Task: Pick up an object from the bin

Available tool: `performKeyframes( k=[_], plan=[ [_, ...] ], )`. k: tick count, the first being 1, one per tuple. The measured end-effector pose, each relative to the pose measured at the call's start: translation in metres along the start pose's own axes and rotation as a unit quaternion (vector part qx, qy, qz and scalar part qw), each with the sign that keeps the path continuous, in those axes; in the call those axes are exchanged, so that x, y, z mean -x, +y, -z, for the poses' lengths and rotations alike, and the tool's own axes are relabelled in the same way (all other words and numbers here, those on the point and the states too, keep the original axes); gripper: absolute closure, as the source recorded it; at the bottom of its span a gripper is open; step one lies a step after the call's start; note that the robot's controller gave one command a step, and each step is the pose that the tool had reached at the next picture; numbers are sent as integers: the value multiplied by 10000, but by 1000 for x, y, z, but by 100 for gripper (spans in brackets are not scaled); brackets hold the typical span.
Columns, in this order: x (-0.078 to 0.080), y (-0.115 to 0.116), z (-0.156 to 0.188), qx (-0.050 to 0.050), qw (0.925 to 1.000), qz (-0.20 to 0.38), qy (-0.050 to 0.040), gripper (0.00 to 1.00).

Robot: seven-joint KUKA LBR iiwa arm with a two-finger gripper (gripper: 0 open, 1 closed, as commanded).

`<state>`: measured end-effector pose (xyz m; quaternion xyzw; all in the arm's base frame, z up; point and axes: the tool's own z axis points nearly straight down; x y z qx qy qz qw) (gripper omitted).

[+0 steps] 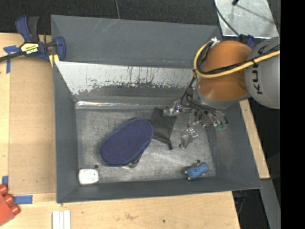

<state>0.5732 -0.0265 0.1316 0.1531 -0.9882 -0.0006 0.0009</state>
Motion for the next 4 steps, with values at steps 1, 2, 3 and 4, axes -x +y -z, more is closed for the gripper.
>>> performKeyframes(
  k=[1, 2, 3, 4],
  plan=[
    [38, 35, 91, -20, 9992, 399, -77, 0],
    [26, 25, -3, 1, 9999, -152, 12, 0],
    [50, 14, -53, -14, 9967, 808, -28, 0],
    [52, 13, -49, -23, 9968, 799, -68, 100]
  ],
)
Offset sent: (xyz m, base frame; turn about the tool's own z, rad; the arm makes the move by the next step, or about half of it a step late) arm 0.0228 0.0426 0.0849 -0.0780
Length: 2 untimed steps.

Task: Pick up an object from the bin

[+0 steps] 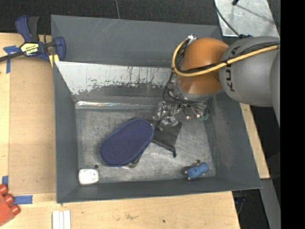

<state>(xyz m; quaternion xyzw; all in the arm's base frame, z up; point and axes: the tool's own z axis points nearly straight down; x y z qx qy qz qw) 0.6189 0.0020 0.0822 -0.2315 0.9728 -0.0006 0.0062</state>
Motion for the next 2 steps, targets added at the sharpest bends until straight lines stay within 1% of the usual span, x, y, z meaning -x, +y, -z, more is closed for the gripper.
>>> performKeyframes(
  k=[1, 2],
  plan=[
    [-2, 1, -2, 9, 10000, 0, 28, 0],
    [1, -3, -8, 10, 10000, 60, 26, 0]
  ],
)
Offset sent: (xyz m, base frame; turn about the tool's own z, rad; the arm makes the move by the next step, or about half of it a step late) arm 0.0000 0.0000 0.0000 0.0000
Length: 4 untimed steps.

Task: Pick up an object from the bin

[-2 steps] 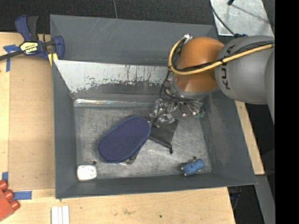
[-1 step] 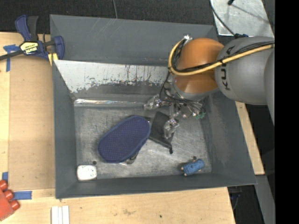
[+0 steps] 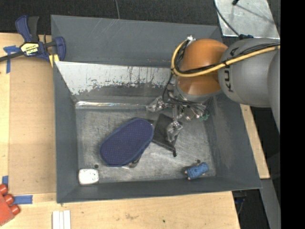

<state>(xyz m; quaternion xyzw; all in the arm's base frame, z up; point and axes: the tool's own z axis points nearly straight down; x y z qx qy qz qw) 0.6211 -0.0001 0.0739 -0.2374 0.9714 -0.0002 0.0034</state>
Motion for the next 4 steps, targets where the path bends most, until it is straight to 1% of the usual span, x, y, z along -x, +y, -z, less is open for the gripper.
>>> performKeyframes(
  k=[1, 2, 3, 4],
  plan=[
    [0, 1, 1, -10, 9996, 277, -12, 0],
    [-3, 34, 1, -27, 9984, 557, -31, 0],
    [15, 49, 1, -39, 9929, 1191, -25, 0],
    [21, 51, 5, -45, 9928, 1189, -124, 100]
  ],
)
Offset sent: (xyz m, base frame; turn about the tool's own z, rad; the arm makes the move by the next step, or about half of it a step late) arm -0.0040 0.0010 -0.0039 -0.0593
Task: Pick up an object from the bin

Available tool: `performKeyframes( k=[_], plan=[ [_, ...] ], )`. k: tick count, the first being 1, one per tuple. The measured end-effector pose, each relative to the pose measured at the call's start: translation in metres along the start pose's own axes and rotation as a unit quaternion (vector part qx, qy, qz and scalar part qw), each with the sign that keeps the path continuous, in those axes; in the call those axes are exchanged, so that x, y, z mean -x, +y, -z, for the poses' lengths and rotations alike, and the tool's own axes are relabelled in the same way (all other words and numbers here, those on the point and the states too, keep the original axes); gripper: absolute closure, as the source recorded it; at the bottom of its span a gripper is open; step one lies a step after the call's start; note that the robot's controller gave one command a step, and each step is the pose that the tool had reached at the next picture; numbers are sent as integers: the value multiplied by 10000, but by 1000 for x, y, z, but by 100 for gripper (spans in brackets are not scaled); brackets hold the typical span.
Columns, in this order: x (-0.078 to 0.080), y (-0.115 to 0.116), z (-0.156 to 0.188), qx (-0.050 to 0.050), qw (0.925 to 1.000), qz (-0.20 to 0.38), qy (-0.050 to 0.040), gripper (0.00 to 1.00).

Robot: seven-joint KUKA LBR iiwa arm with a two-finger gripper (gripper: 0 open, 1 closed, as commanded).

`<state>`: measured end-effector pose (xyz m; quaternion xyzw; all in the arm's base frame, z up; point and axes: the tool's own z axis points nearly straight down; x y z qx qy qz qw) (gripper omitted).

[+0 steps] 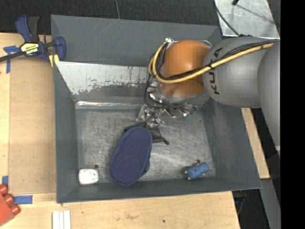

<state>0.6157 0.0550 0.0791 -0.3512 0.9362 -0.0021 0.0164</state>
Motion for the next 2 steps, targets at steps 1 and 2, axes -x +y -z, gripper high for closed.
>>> performKeyframes(
  k=[1, 2],
  plan=[
    [-94, -46, 6, 86, 9883, 1514, 136, 100],
    [-82, -67, 173, 85, 9403, 3402, 87, 100]
  ],
)
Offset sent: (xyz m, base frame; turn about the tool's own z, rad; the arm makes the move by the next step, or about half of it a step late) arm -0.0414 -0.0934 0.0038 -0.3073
